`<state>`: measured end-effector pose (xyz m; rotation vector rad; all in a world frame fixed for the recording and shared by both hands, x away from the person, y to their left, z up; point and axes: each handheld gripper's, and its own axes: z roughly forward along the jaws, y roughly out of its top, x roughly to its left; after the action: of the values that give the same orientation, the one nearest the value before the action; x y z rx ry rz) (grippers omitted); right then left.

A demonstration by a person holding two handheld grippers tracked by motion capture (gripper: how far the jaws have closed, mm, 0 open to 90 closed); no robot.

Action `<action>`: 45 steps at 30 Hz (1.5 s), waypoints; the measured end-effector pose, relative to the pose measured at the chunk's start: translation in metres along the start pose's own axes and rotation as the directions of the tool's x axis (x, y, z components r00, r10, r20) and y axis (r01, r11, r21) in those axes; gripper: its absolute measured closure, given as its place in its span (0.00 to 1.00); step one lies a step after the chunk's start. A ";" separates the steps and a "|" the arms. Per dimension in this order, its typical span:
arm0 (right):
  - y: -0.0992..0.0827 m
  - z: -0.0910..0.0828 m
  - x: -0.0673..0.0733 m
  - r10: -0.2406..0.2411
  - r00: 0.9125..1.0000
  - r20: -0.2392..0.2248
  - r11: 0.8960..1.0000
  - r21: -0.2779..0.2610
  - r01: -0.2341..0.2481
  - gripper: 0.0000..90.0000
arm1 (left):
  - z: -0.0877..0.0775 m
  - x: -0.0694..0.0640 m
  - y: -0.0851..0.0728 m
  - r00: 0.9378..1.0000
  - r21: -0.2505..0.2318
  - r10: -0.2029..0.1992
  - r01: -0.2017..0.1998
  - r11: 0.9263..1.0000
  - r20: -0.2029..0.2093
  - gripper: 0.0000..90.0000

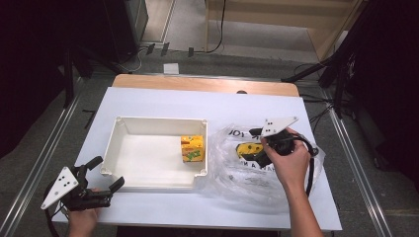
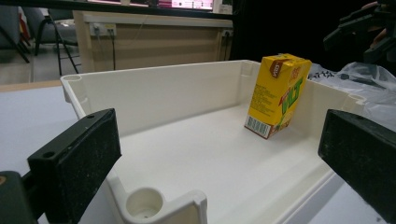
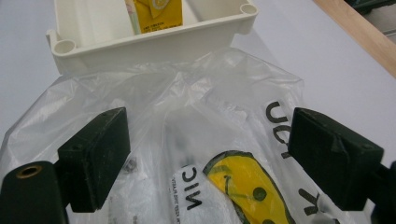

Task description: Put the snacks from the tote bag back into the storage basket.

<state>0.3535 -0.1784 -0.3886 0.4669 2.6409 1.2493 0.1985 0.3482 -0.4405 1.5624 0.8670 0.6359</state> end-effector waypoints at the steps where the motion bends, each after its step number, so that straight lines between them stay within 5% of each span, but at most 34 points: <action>1: -0.002 -0.002 0.001 0.009 1.000 0.002 1.000 -0.002 -0.009 0.15 | 0.000 0.000 0.000 1.000 0.001 0.002 -0.002 1.000 0.000 0.00; 19: -0.043 -0.027 0.009 0.067 0.997 0.038 0.994 -0.084 -0.064 0.16 | -0.001 0.003 0.000 1.000 0.003 -0.015 0.015 1.000 -0.009 0.00; 29: -0.072 -0.037 0.012 0.108 0.993 0.049 0.989 -0.104 -0.102 0.16 | 0.001 0.001 0.000 1.000 0.018 0.008 -0.008 1.000 -0.013 0.00; 45: -0.120 -0.062 0.012 0.221 0.970 0.105 0.968 -0.147 -0.205 0.16 | 0.001 -0.002 -0.001 1.000 0.030 0.017 -0.017 0.999 -0.005 0.00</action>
<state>0.2999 -0.2902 -0.4431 0.7952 2.4375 1.4016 0.1983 0.3459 -0.4412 1.5971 0.8713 0.6423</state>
